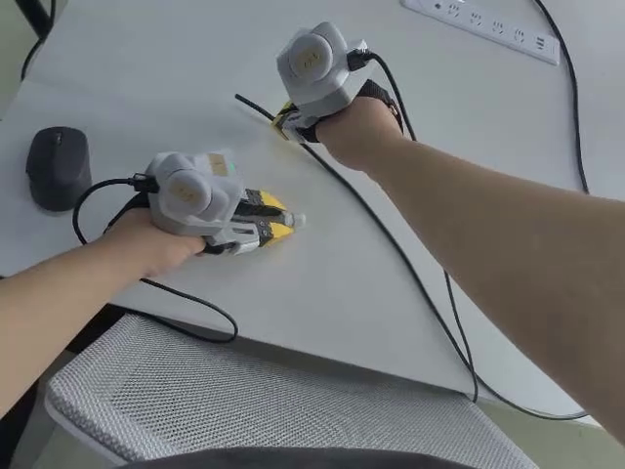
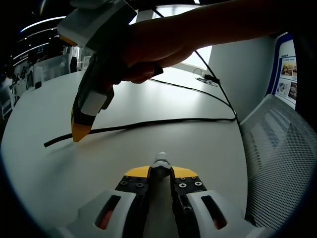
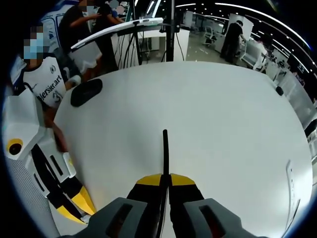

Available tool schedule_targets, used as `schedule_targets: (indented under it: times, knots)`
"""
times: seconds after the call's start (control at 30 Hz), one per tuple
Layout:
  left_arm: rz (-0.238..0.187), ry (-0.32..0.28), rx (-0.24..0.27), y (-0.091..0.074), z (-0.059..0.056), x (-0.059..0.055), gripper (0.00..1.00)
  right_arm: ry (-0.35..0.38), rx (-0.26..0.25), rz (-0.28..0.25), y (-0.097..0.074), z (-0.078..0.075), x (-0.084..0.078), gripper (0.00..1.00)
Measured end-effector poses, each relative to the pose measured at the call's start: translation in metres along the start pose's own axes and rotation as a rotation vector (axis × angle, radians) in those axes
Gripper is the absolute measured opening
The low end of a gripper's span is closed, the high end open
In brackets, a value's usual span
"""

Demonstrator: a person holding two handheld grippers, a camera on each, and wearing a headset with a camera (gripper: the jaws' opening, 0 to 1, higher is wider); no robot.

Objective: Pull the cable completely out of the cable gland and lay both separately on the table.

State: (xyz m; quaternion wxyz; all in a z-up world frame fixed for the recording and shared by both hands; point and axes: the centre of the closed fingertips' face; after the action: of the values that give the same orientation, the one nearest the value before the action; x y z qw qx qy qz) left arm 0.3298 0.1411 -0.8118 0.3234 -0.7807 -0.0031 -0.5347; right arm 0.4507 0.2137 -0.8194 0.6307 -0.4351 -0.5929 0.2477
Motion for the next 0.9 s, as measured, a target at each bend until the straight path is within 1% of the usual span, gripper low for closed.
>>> schedule_targets:
  times: [0.07, 0.17, 0.3, 0.4, 0.47, 0.8, 0.87, 0.9]
  knots:
    - [-0.001, 0.000, 0.003, 0.0004, -0.0006, -0.0001, 0.16, 0.000, 0.001, 0.008, 0.0001, 0.0010, -0.0020, 0.00]
    - [-0.002, 0.003, 0.005, 0.0029, 0.0028, -0.0017, 0.16, 0.003, 0.002, 0.019, 0.0005, 0.0023, -0.0046, 0.00]
    - [-0.004, 0.001, 0.007, 0.0031, 0.0045, -0.0017, 0.16, 0.011, 0.002, 0.017, 0.0004, 0.0016, -0.0040, 0.00]
    - [-0.009, 0.000, 0.008, 0.0033, 0.0059, -0.0015, 0.16, 0.033, 0.009, 0.013, 0.0005, 0.0017, -0.0037, 0.00]
    - [-0.008, 0.001, 0.009, 0.0033, 0.0063, -0.0016, 0.16, 0.035, 0.007, 0.012, 0.0013, 0.0036, -0.0034, 0.00]
    - [-0.002, 0.007, 0.009, 0.0038, 0.0036, -0.0028, 0.16, -0.011, -0.003, 0.012, 0.0021, 0.0093, -0.0031, 0.03]
    - [0.000, 0.006, 0.010, 0.0033, 0.0029, -0.0030, 0.16, -0.017, -0.011, 0.012, 0.0022, 0.0095, -0.0029, 0.04]
    - [0.001, 0.006, 0.011, 0.0032, 0.0029, -0.0027, 0.16, -0.027, -0.026, 0.013, 0.0020, 0.0077, -0.0029, 0.06]
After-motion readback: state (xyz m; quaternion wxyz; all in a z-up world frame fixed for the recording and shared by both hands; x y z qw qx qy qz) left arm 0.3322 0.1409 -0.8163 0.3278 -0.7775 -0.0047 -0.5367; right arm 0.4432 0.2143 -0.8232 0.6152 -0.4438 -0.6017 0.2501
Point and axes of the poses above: the centre of the closed fingertips' face, and the gripper's own axes: y roughly forward along the fingers, z roughly to its left, x roughly out of its top, and after that the axes turned 4 degrees about -x, right-handed
